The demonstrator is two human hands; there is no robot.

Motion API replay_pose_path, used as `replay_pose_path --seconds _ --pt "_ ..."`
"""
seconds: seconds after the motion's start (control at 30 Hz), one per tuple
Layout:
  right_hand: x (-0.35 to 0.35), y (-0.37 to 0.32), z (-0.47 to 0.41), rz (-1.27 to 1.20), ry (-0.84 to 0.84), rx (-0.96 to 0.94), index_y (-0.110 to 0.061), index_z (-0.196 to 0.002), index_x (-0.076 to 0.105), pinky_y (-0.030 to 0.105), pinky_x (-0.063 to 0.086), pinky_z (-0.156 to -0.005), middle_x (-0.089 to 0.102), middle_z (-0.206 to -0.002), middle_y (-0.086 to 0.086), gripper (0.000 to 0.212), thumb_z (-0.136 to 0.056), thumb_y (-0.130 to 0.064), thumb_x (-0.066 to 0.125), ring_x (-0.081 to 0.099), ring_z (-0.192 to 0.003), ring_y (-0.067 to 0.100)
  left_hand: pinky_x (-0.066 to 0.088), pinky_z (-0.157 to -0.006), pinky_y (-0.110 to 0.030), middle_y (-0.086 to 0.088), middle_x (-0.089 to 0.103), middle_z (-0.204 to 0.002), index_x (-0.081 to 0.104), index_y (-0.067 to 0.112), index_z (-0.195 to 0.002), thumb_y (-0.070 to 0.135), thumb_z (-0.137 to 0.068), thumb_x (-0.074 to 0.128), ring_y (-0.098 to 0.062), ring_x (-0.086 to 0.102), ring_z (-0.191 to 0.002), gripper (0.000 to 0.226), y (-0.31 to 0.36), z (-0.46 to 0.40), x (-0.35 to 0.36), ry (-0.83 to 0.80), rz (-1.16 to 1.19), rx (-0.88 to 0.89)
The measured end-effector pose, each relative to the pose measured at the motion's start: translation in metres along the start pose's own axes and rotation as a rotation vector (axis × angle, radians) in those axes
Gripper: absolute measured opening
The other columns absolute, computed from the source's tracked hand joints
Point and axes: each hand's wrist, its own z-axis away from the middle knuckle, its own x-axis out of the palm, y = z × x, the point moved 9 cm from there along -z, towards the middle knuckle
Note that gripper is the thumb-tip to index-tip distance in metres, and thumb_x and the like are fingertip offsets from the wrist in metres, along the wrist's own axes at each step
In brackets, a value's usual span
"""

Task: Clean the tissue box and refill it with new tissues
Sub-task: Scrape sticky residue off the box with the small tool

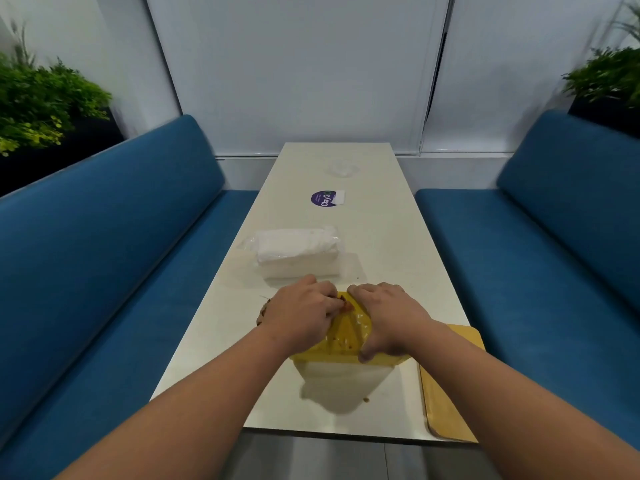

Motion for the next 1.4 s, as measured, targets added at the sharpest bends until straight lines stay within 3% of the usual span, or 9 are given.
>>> replay_pose_path --seconds 0.07,0.2,0.37,0.57,0.77,1.17,1.4 --pt "0.000 0.000 0.000 -0.003 0.006 -0.005 -0.025 -0.145 0.029 0.036 0.032 -0.108 0.040 -0.146 -0.006 0.106 -0.058 -0.054 0.082 0.040 -0.127 0.023 0.049 -0.051 -0.029 0.015 0.066 -0.094 0.076 0.035 -0.097 0.031 -0.087 0.053 -0.017 0.053 -0.075 0.024 0.007 -0.003 0.001 -0.024 -0.006 0.057" --pt "-0.001 0.000 0.000 -0.002 0.001 -0.003 -0.025 -0.148 0.024 0.036 0.031 -0.109 0.037 -0.149 -0.006 0.110 -0.059 -0.054 0.082 0.038 -0.129 0.023 0.046 -0.065 -0.032 0.017 0.061 -0.110 0.069 0.038 -0.114 0.038 -0.099 0.044 -0.016 0.047 -0.091 0.029 -0.010 -0.006 0.002 -0.076 -0.026 -0.049" --pt "0.000 0.003 -0.002 -0.015 -0.004 0.008 -0.026 -0.150 0.021 0.035 0.030 -0.109 0.035 -0.151 -0.006 0.114 -0.059 -0.054 0.082 0.035 -0.131 0.022 0.046 -0.047 -0.025 0.018 0.065 -0.091 0.075 0.040 -0.095 0.030 -0.084 0.057 -0.015 0.052 -0.072 0.022 0.001 0.012 0.001 -0.064 0.047 0.092" --pt "-0.002 0.004 -0.002 -0.042 -0.008 0.014 -0.027 -0.152 0.015 0.037 0.026 -0.112 0.032 -0.153 -0.004 0.119 -0.060 -0.054 0.084 0.032 -0.135 0.023 0.050 -0.055 -0.028 0.015 0.065 -0.093 0.076 0.037 -0.096 0.050 -0.092 0.033 -0.016 0.056 -0.078 0.045 -0.043 0.039 -0.016 0.041 0.051 -0.173" --pt "-0.005 0.001 0.000 -0.034 -0.023 0.009 -0.029 -0.153 0.015 0.035 0.026 -0.110 0.030 -0.154 -0.006 0.116 -0.062 -0.053 0.083 0.031 -0.135 0.023 0.052 -0.052 -0.032 0.013 0.063 -0.093 0.075 0.030 -0.102 0.043 -0.092 0.042 -0.015 0.055 -0.075 0.037 -0.041 0.090 -0.014 0.147 0.135 -0.317" --pt "0.000 0.000 0.000 -0.058 -0.048 0.043 -0.029 -0.153 0.015 0.037 0.022 -0.114 0.029 -0.155 -0.006 0.118 -0.061 -0.053 0.084 0.030 -0.136 0.024 0.050 -0.047 -0.032 0.008 0.061 -0.087 0.075 0.030 -0.104 0.042 -0.095 0.043 -0.018 0.055 -0.074 0.035 -0.028 0.104 -0.016 0.197 0.134 -0.361" --pt "-0.001 0.001 -0.001 -0.047 -0.035 0.022 -0.029 -0.154 0.015 0.036 0.023 -0.112 0.028 -0.155 -0.007 0.117 -0.062 -0.054 0.083 0.030 -0.135 0.024 0.042 -0.039 -0.028 0.003 0.052 -0.075 0.076 0.021 -0.090 0.026 -0.090 0.064 -0.018 0.050 -0.063 0.013 -0.007 0.100 -0.016 0.237 0.068 -0.472"
